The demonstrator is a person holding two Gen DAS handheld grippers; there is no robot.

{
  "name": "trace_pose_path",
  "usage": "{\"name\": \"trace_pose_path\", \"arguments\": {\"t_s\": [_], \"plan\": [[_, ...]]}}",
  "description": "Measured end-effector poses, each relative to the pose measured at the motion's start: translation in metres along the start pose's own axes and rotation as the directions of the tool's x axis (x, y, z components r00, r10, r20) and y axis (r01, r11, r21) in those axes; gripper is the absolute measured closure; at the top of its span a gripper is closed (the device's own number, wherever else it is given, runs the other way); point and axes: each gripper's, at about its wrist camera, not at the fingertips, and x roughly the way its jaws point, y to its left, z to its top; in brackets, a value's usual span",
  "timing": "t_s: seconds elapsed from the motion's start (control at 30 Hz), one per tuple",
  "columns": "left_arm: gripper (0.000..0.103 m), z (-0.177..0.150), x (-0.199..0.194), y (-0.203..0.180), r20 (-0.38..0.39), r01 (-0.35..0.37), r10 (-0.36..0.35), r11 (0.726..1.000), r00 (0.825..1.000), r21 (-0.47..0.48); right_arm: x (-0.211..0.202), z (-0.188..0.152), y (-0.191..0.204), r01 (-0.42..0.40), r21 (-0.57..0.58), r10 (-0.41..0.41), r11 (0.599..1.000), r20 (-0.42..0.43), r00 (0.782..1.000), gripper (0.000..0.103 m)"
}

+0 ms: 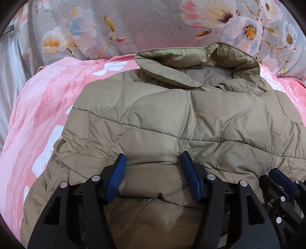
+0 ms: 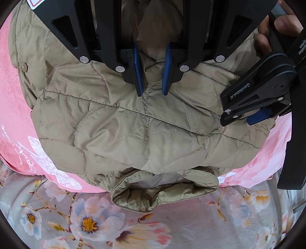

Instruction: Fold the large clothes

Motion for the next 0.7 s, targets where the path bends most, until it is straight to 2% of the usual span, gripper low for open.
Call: {"name": "trace_pose_path", "arguments": {"t_s": [0.17,0.23,0.3,0.33,0.4,0.43,0.47,0.5,0.57,0.63,0.7], "plan": [[0.044,0.001,-0.001,0.003,0.003,0.013,-0.013,1.000,1.000,-0.010,0.001,0.002,-0.007,-0.048,0.030,0.048,0.998,-0.004,0.999,0.083],[0.039,0.005,-0.008,0.011,0.004,0.080,-0.080,0.996,0.997,-0.036,0.000,0.007,-0.014,-0.109,0.038,0.110,0.993,-0.022,0.994,0.079],[0.038,0.018,-0.020,0.024,-0.008,0.198,-0.199,0.977,0.980,-0.077,-0.002,0.018,-0.025,-0.171,0.060,0.175,0.983,-0.064,0.983,0.076],[0.037,0.030,-0.028,0.033,0.007,0.263,-0.264,0.959,0.964,-0.109,-0.004,0.025,-0.034,-0.190,0.104,0.198,0.976,-0.065,0.978,0.075],[0.029,0.051,-0.036,0.043,0.035,0.313,-0.312,0.937,0.949,-0.155,-0.003,0.046,-0.060,-0.219,0.231,0.232,0.948,-0.031,0.972,0.070],[0.026,0.065,-0.037,0.047,0.052,0.325,-0.321,0.927,0.945,-0.187,0.000,0.056,-0.069,-0.243,0.280,0.259,0.929,-0.019,0.966,0.064],[0.023,0.082,-0.032,0.050,0.064,0.349,-0.344,0.911,0.937,-0.218,0.009,0.068,-0.081,-0.282,0.339,0.302,0.897,-0.005,0.953,0.064],[0.023,0.096,-0.023,0.050,0.052,0.358,-0.356,0.904,0.933,-0.233,0.015,0.075,-0.087,-0.295,0.371,0.315,0.881,0.008,0.949,0.064],[0.023,0.113,-0.003,0.046,0.010,0.317,-0.327,0.910,0.945,-0.268,0.028,0.091,-0.098,-0.298,0.430,0.309,0.852,0.046,0.950,0.064],[0.023,0.123,0.018,0.038,-0.033,0.338,-0.359,0.902,0.933,-0.267,0.040,0.104,-0.099,-0.305,0.452,0.311,0.838,0.062,0.948,0.064],[0.033,0.129,0.044,0.031,-0.089,0.313,-0.353,0.902,0.932,-0.296,0.054,0.112,-0.099,-0.326,0.475,0.336,0.818,0.066,0.940,0.064]]}}
